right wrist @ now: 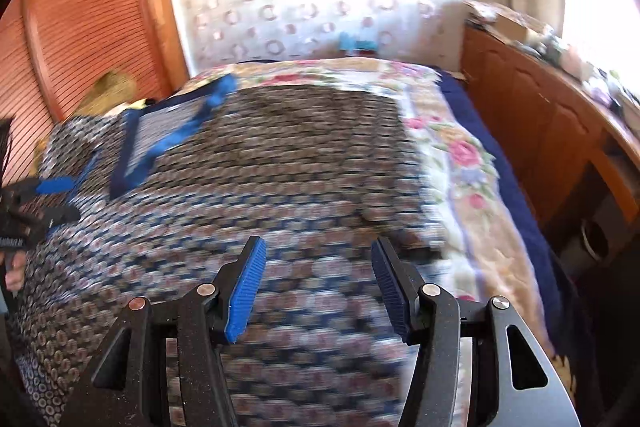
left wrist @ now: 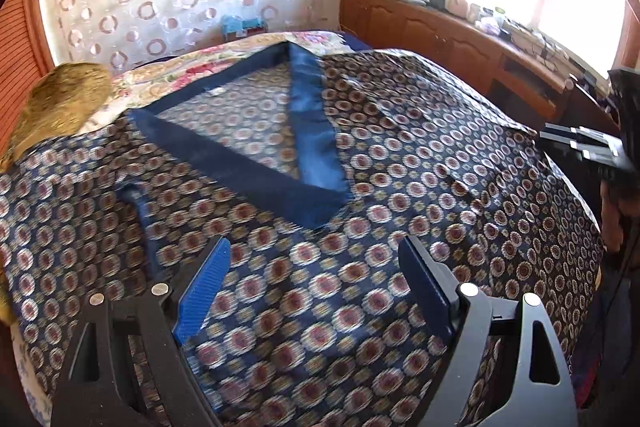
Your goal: Fold small clothes
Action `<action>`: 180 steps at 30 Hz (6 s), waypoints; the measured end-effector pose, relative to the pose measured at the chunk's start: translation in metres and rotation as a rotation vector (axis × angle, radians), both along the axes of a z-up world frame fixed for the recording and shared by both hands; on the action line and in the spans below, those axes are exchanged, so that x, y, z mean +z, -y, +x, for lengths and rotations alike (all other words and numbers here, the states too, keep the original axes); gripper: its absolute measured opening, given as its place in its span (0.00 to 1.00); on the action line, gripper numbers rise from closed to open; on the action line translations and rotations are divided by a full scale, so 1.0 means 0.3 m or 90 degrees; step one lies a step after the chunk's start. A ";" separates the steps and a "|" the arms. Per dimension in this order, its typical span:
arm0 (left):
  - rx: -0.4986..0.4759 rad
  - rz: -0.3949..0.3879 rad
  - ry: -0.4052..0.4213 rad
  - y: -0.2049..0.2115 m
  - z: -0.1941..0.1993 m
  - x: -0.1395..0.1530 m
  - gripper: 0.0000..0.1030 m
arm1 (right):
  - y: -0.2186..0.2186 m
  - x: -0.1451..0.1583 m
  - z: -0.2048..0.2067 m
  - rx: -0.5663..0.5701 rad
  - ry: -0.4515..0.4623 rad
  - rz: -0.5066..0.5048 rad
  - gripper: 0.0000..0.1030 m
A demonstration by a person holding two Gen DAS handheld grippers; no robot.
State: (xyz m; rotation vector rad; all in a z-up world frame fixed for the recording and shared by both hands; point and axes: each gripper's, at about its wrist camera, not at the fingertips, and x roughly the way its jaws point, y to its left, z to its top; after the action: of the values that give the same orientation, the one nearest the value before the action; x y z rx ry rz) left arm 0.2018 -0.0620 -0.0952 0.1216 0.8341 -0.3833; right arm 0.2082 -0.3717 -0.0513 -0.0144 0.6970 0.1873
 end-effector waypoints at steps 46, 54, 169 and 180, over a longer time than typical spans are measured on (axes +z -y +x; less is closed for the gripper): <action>-0.038 0.046 -0.037 0.140 0.032 -0.091 1.00 | -0.036 0.074 0.146 0.141 -0.004 0.052 0.03; -0.038 0.046 -0.036 0.140 0.031 -0.092 1.00 | 0.060 0.042 0.122 0.086 0.021 0.024 0.46; 0.180 -0.003 0.025 -0.733 0.177 0.080 0.58 | -0.259 0.031 0.927 0.095 -0.119 -0.149 0.54; 0.195 -0.007 0.023 -0.756 0.189 0.083 0.34 | -0.178 0.075 0.905 0.091 -0.089 -0.100 0.01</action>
State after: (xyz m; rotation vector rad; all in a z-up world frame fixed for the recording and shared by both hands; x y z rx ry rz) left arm 0.2587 0.1647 -0.0704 -0.0099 0.8009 -0.0968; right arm 0.4798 -0.3183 -0.0289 -0.2031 0.8490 0.2723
